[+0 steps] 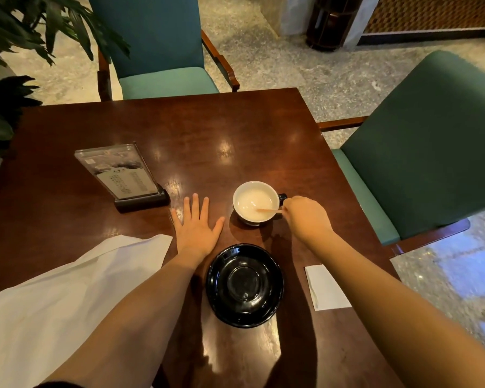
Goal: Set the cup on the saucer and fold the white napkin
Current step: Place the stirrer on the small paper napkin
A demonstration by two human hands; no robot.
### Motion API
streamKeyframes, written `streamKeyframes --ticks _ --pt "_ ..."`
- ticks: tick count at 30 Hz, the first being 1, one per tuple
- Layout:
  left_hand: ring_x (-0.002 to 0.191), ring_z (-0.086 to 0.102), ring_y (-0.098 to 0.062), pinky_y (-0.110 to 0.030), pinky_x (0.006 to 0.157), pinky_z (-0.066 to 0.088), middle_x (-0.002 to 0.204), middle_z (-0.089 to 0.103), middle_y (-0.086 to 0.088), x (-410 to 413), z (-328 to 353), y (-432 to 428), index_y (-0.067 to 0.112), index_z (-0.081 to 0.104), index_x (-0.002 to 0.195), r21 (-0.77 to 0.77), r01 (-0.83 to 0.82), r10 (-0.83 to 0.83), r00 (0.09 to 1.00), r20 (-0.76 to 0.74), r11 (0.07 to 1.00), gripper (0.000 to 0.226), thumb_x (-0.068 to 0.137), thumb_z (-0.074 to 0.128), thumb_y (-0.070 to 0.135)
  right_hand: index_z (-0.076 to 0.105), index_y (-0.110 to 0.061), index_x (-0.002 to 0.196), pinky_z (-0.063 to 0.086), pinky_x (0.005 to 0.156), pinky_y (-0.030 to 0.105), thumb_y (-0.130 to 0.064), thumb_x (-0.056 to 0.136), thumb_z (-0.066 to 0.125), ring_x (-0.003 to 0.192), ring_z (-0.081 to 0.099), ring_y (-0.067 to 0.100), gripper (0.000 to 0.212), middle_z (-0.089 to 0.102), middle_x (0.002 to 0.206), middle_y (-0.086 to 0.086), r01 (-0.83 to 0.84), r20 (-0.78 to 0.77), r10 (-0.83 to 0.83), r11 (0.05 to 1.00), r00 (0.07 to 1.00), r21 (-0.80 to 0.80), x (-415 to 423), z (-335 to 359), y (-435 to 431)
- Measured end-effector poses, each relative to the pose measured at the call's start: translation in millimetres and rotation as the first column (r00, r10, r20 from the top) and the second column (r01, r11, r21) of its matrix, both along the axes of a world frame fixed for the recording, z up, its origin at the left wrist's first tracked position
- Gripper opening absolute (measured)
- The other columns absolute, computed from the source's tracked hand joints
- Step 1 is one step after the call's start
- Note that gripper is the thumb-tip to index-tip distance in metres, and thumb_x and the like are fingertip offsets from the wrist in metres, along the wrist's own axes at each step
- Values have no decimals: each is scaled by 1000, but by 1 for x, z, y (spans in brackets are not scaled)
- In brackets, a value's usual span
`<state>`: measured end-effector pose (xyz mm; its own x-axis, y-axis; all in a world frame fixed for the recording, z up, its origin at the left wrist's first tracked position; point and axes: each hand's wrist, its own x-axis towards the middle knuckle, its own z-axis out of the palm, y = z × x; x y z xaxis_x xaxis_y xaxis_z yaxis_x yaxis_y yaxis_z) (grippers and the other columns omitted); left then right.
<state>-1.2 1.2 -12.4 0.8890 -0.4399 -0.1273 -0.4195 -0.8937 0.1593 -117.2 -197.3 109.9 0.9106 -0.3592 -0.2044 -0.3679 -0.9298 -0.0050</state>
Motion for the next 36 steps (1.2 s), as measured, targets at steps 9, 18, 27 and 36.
streamKeyframes --ticks 9,18,27,36 --pt "144 -11 -24 -55 114 -7 158 -5 -4 -1 -2 0 25 -1 149 -11 4 -4 1000 18 1000 72 90 13 64 67 -5 89 56 68 35 -7 89 51 73 62 27 16 65 84 12 115 -6 -115 989 993 91 -11 30 -11" --pt "144 -11 -24 -55 114 -8 159 -5 -4 0 -3 1 25 0 149 -13 2 -1 1000 12 1000 72 89 11 64 73 -8 94 55 70 31 -15 89 60 73 63 21 16 71 88 9 295 261 -398 886 880 357 -82 18 -9" --pt "144 -11 -23 -55 114 -7 159 -4 -3 1 -7 0 26 2 149 3 1 -1 1000 8 1000 74 87 7 67 72 -4 101 29 58 5 -16 86 65 76 52 12 20 56 89 0 598 340 -774 630 534 496 -184 -35 16" --pt "145 -9 -24 -56 114 -6 159 -3 -4 2 -6 0 26 3 149 14 1 -1 1000 3 1000 78 85 5 70 73 -9 95 38 68 22 -13 86 65 77 56 17 12 57 84 1 637 353 -846 533 400 556 -219 -67 57"
